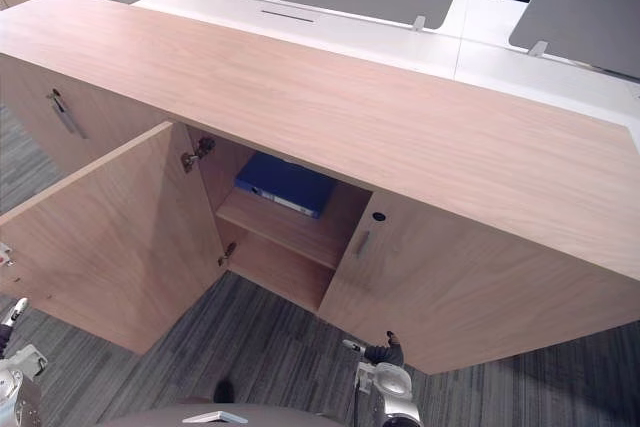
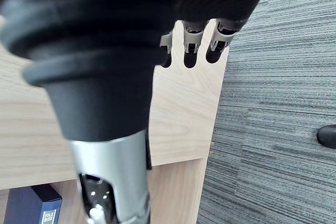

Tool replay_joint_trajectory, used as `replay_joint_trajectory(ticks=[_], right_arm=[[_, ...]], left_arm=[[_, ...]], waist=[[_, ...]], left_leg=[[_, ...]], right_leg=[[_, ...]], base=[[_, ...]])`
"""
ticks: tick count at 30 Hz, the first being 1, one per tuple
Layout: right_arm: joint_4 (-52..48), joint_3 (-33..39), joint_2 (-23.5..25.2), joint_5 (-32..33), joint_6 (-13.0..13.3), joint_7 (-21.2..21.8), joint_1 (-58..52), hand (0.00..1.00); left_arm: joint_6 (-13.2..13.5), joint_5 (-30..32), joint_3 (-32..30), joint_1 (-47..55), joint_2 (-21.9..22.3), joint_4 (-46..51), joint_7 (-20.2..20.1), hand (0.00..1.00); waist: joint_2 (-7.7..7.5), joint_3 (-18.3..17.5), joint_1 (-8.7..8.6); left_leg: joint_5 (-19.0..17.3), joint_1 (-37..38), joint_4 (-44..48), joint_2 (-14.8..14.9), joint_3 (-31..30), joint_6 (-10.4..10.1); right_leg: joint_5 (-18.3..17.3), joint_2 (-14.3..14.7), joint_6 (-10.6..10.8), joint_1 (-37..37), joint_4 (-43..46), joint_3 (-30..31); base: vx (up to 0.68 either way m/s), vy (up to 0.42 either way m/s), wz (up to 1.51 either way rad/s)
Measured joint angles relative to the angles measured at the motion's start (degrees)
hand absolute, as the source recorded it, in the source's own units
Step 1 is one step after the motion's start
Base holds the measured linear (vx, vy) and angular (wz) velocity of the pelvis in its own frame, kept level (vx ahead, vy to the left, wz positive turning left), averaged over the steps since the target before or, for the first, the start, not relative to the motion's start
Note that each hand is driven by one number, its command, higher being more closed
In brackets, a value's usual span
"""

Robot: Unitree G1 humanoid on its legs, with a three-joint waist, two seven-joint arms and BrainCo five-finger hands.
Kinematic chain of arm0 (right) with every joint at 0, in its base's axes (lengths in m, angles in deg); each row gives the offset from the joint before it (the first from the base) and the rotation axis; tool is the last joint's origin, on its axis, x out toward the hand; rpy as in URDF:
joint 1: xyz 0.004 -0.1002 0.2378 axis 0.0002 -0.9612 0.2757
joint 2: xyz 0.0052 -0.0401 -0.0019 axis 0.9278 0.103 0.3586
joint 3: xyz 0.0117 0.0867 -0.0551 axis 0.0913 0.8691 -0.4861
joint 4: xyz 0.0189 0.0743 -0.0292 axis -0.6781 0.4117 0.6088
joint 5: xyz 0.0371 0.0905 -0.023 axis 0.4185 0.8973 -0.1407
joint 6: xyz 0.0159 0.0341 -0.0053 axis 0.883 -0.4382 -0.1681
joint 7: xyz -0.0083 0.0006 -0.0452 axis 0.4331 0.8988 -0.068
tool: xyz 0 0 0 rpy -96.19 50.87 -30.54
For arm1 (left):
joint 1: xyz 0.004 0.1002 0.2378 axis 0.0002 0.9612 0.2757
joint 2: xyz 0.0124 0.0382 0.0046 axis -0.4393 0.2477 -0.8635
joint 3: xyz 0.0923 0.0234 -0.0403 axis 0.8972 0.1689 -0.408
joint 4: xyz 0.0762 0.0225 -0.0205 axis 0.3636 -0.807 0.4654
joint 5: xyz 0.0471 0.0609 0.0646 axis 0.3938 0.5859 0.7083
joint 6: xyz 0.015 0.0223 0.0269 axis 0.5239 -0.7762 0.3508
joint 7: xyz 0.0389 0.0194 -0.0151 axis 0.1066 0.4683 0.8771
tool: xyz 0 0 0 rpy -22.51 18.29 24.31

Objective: Walk over to the cabinet, pick up the folder, carry it to the office cabinet, place the folder inside the office cabinet, then close the office cabinet door

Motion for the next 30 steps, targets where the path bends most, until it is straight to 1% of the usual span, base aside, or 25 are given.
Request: replay_joint_trajectory(ticks=[3,6,11,14,18,20,25,30], right_arm=[[0.04,-0.20,-0.02,0.00,0.00,0.14,-0.05,0.00],[0.07,-0.74,-0.11,0.00,-0.01,0.31,-0.12,0.00],[0.94,-1.22,-0.24,-0.01,-0.01,0.38,-0.15,0.00],[2.11,-1.29,-0.30,-0.01,-0.03,0.40,-0.24,0.00],[2.11,-1.32,-0.62,-0.01,-0.02,0.47,-0.83,0.00],[2.12,-1.97,-1.41,-0.01,-0.02,0.66,-0.98,0.00],[2.32,-2.31,-2.23,-0.01,-0.02,1.98,-1.17,0.00],[2.65,-2.32,-2.18,-0.03,-0.02,2.46,-1.28,0.00]], left_arm=[[0.00,0.55,0.02,-0.23,-1.11,0.19,-0.50,0.00],[0.00,1.24,0.05,-0.94,-2.90,0.18,-1.20,0.00],[-0.02,2.76,0.19,-3.82,-7.46,-1.51,-2.40,0.00],[-0.22,3.48,0.57,-5.25,-9.43,-4.02,-2.71,0.00],[-0.43,4.42,1.44,-5.75,-10.80,-5.18,-3.55,0.00],[-0.97,4.68,2.37,-6.12,-12.25,-7.05,-3.72,0.00],[-1.17,5.19,3.10,-6.31,-12.70,-8.95,-4.16,0.00],[-1.20,5.17,6.79,-4.16,-12.12,-7.98,-4.31,0.00]], waist=[[0.50,0.35,-0.05],[0.56,0.48,-0.05],[0.43,0.50,-0.10],[0.28,0.52,-0.19],[-0.03,0.38,-0.20],[-0.17,0.30,-0.08],[-0.26,0.24,0.16],[-0.28,0.21,0.77]], left_leg=[[-0.31,0.56,-0.01,0.11,0.47,-0.14],[-0.38,0.56,-0.01,0.27,0.81,-0.22],[-0.53,0.56,-0.03,0.29,1.02,-0.36],[-0.67,0.55,-0.03,0.29,1.19,-0.32],[-0.99,0.55,-0.03,0.28,1.53,-0.36],[-1.18,0.49,-0.02,0.26,1.75,-0.35],[-1.43,0.42,-0.02,0.21,1.94,-0.48],[-1.42,0.21,-0.01,0.19,2.27,-0.48]], right_leg=[[0.01,0.08,-0.05,0.26,-0.22,0.41],[0.00,0.20,-0.07,0.06,-0.21,0.79],[-0.07,0.21,-0.19,-0.08,-0.22,1.11],[-0.08,0.21,-0.20,-0.14,-0.32,1.28],[-0.06,0.20,-0.17,-0.20,-0.62,1.62],[-0.06,0.20,-0.16,-0.27,-0.83,1.77],[-0.07,0.19,-0.19,-0.31,-1.09,2.03],[-0.09,0.19,-0.22,-0.61,-1.04,2.30]], base=[[-0.01,-0.022,-0.08],[-0.02,-0.024,-0.07],[0.00,-0.005,-0.01],[0.00,0.000,0.00],[0.00,-0.019,-0.04],[0.01,-0.021,-0.04],[0.00,0.000,0.00],[0.00,0.000,0.00]])
